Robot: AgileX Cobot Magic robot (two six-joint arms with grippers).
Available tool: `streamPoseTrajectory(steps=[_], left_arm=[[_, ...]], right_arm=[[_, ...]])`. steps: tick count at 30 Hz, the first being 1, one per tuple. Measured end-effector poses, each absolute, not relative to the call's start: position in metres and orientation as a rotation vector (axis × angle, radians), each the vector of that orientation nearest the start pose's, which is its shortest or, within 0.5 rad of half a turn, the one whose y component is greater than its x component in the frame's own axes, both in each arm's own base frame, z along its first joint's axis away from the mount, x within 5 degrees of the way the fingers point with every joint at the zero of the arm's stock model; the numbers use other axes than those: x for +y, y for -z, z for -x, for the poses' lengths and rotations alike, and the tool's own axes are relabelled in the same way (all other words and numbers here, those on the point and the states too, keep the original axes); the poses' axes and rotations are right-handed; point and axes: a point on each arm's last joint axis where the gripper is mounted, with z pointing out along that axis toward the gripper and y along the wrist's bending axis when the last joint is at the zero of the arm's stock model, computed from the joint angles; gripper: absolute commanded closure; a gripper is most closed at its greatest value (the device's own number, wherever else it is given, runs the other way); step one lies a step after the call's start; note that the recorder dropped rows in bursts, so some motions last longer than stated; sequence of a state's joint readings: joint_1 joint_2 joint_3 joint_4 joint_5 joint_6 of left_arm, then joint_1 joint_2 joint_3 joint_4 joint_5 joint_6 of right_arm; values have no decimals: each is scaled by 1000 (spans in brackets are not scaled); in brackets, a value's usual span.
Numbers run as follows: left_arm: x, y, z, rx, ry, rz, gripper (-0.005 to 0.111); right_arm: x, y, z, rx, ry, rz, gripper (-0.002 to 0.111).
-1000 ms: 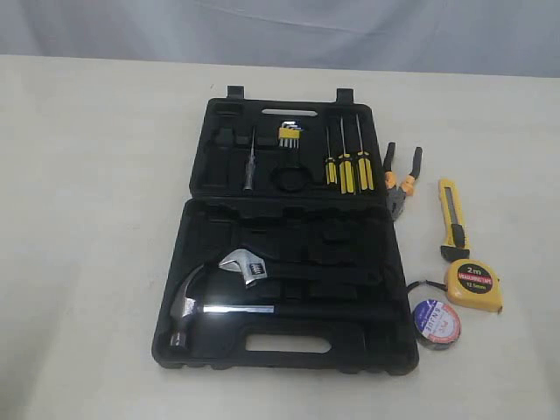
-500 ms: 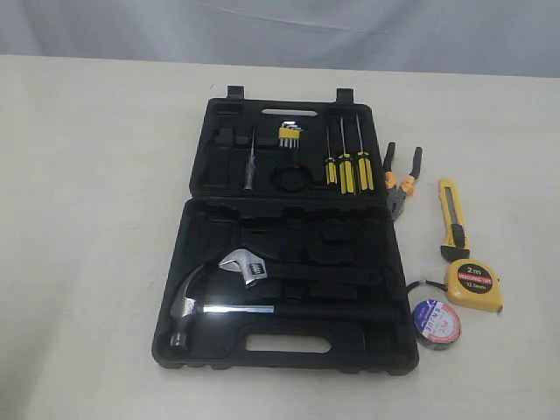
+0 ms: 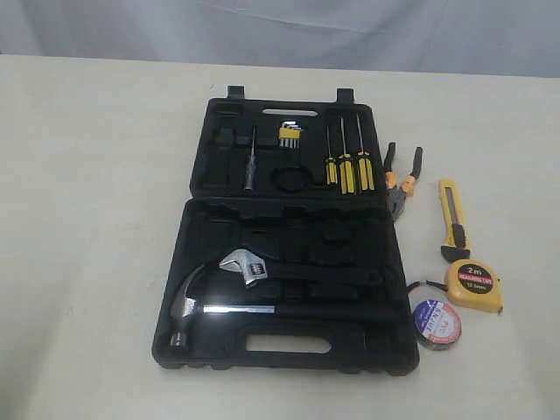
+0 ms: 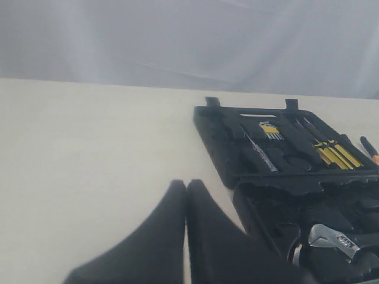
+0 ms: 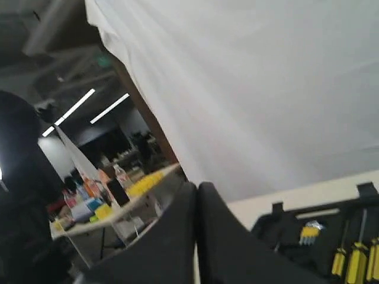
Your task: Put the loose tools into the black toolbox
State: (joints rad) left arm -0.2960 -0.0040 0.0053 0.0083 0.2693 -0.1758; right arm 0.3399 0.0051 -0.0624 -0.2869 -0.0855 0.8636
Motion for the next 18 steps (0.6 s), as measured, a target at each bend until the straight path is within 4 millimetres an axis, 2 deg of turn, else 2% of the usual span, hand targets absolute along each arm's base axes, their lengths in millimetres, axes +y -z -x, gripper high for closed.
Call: streamPoseTrajectory(steps=[5, 9, 13, 18], left_arm=[[-16, -187, -53, 1763, 336, -111, 107], [-16, -187, -53, 1763, 336, -111, 107], [-16, -187, -53, 1763, 336, -111, 107], [-16, -187, -53, 1763, 336, -111, 107]], right_arm=[[20, -263, -52, 1517, -769, -132, 109], [26, -295, -64, 1606, -708, -83, 109], [33, -316, -90, 1790, -518, -26, 109], [40, -322, -124, 2088, -221, 53, 109]])
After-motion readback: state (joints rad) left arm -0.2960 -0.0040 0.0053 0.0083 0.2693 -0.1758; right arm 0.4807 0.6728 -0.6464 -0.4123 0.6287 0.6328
